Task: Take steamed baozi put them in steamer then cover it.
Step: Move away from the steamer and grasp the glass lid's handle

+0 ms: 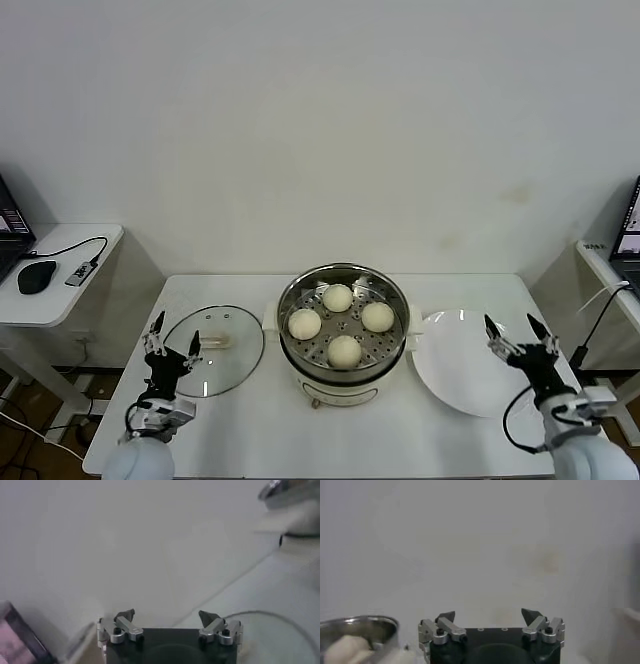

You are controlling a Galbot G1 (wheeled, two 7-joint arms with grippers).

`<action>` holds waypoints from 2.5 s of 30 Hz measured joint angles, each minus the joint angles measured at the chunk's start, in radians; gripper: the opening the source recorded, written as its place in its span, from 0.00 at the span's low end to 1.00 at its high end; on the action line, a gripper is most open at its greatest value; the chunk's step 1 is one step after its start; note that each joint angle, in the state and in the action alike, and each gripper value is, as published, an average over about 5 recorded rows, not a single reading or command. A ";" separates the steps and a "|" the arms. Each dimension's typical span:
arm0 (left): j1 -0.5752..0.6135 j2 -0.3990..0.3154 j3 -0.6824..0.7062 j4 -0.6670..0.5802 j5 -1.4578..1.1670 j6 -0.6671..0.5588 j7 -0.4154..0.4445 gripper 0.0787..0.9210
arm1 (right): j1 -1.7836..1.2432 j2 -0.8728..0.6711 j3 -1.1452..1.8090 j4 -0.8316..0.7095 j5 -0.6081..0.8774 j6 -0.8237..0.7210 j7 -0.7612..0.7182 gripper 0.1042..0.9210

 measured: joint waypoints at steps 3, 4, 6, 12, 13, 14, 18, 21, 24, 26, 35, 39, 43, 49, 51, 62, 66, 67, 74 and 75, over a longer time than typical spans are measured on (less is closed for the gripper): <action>-0.016 0.032 0.026 0.044 0.132 0.015 -0.061 0.88 | -0.025 0.022 0.010 0.004 -0.016 0.010 0.004 0.88; -0.021 0.042 0.034 0.059 0.170 0.021 -0.080 0.88 | -0.033 0.028 0.014 0.006 -0.022 0.013 0.005 0.88; -0.030 0.060 0.050 0.086 0.238 0.031 -0.111 0.88 | -0.047 0.036 0.022 0.009 -0.031 0.017 0.006 0.88; -0.026 0.104 0.092 0.122 0.373 0.053 -0.144 0.88 | -0.067 0.052 0.038 0.007 -0.054 0.025 0.008 0.88; -0.024 0.107 0.099 0.125 0.386 0.054 -0.144 0.88 | -0.069 0.054 0.039 0.005 -0.058 0.026 0.009 0.88; -0.022 0.110 0.106 0.127 0.396 0.056 -0.142 0.88 | -0.071 0.056 0.040 0.004 -0.062 0.026 0.009 0.88; -0.023 0.120 0.124 0.137 0.410 0.059 -0.120 0.88 | -0.083 0.062 0.044 0.003 -0.071 0.030 0.008 0.88; -0.032 0.124 0.130 0.152 0.393 0.051 -0.090 0.88 | -0.091 0.066 0.048 0.002 -0.076 0.034 0.007 0.88; -0.047 0.123 0.136 0.171 0.373 0.036 -0.064 0.88 | -0.097 0.069 0.052 0.003 -0.078 0.037 0.007 0.88; -0.059 0.123 0.140 0.186 0.363 0.026 -0.049 0.88 | -0.099 0.071 0.054 0.004 -0.077 0.037 0.007 0.88; -0.116 0.110 0.148 0.260 0.340 -0.014 -0.024 0.88 | -0.115 0.074 0.062 0.002 -0.081 0.045 0.007 0.88; -0.141 0.099 0.148 0.293 0.352 -0.023 -0.020 0.88 | -0.119 0.077 0.068 0.003 -0.081 0.046 0.008 0.88; -0.166 0.087 0.148 0.325 0.367 -0.024 -0.013 0.88 | -0.123 0.081 0.068 0.002 -0.084 0.047 0.008 0.88; -0.203 0.074 0.150 0.362 0.381 -0.021 -0.010 0.88 | -0.129 0.090 0.065 0.002 -0.093 0.053 0.007 0.88; -0.215 0.072 0.151 0.371 0.383 -0.017 -0.008 0.88 | -0.131 0.092 0.065 0.001 -0.096 0.055 0.007 0.88; -0.266 0.049 0.153 0.413 0.398 0.018 -0.018 0.88 | -0.137 0.103 0.065 0.003 -0.108 0.058 0.005 0.88; -0.282 0.036 0.152 0.432 0.399 0.041 -0.036 0.88 | -0.139 0.103 0.064 0.002 -0.110 0.058 0.005 0.88; -0.286 0.033 0.152 0.437 0.399 0.046 -0.040 0.88 | -0.139 0.104 0.064 0.003 -0.111 0.059 0.004 0.88; -0.301 0.023 0.156 0.472 0.392 0.068 -0.065 0.88 | -0.143 0.106 0.064 0.003 -0.113 0.059 0.004 0.88; -0.303 0.022 0.157 0.476 0.391 0.069 -0.068 0.88 | -0.143 0.106 0.064 0.003 -0.113 0.059 0.004 0.88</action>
